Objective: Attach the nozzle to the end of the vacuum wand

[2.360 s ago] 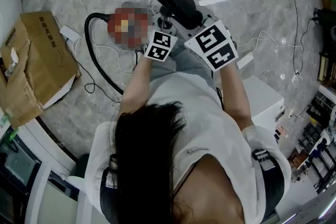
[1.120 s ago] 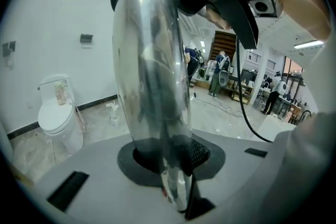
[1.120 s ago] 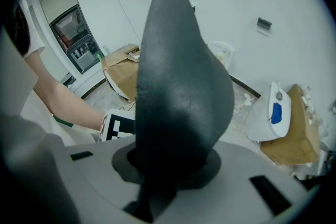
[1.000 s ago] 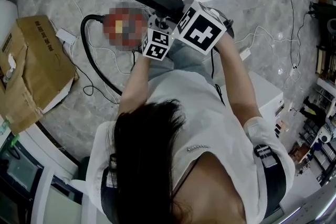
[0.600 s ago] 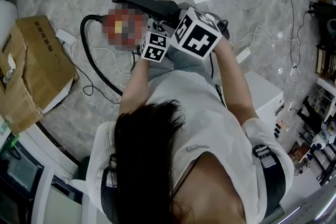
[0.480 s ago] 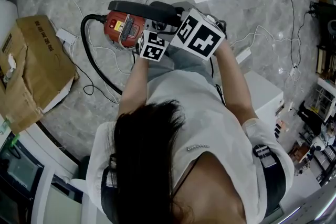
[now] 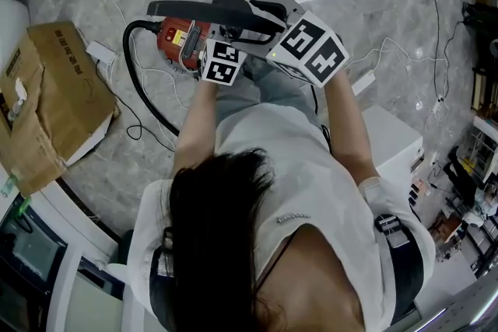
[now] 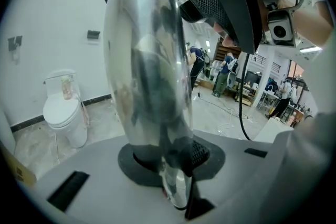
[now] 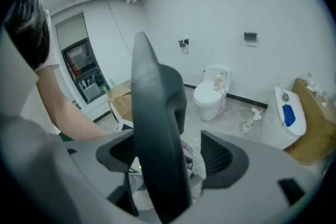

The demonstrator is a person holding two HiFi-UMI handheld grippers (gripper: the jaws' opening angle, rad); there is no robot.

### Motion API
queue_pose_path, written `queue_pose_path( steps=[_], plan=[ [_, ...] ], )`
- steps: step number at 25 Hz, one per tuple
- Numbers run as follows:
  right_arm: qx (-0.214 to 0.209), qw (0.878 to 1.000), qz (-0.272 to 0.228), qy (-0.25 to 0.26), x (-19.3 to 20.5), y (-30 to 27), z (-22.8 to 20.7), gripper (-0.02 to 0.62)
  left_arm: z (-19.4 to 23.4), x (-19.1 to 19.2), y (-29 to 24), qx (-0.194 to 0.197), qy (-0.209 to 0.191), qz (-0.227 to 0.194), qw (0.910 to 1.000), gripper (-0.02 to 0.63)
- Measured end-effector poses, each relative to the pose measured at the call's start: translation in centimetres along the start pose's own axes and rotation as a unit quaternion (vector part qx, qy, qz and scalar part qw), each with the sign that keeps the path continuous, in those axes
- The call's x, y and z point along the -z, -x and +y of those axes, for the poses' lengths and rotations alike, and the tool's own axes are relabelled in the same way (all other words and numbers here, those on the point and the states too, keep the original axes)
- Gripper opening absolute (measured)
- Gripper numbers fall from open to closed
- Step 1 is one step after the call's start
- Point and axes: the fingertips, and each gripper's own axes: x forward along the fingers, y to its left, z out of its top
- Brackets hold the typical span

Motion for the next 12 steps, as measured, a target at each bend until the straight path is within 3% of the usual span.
queue_pose_path(
  steps=[3,6,12],
  plan=[
    [0.004,0.997,-0.079,-0.024,-1.8,1.5,-0.7,0.362,0.9,-0.4,0.0,-0.008,0.0,-0.004,1.0,0.075],
    [0.026,0.985,-0.167,-0.039,-3.6,3.7,-1.8,0.362,1.8,-0.4,-0.2,-0.007,0.003,0.0,1.0,0.075],
    [0.066,0.963,-0.253,-0.06,-4.8,6.6,-3.1,0.362,3.7,-1.1,-0.3,-0.015,0.008,-0.002,0.9999,0.075]
  ],
)
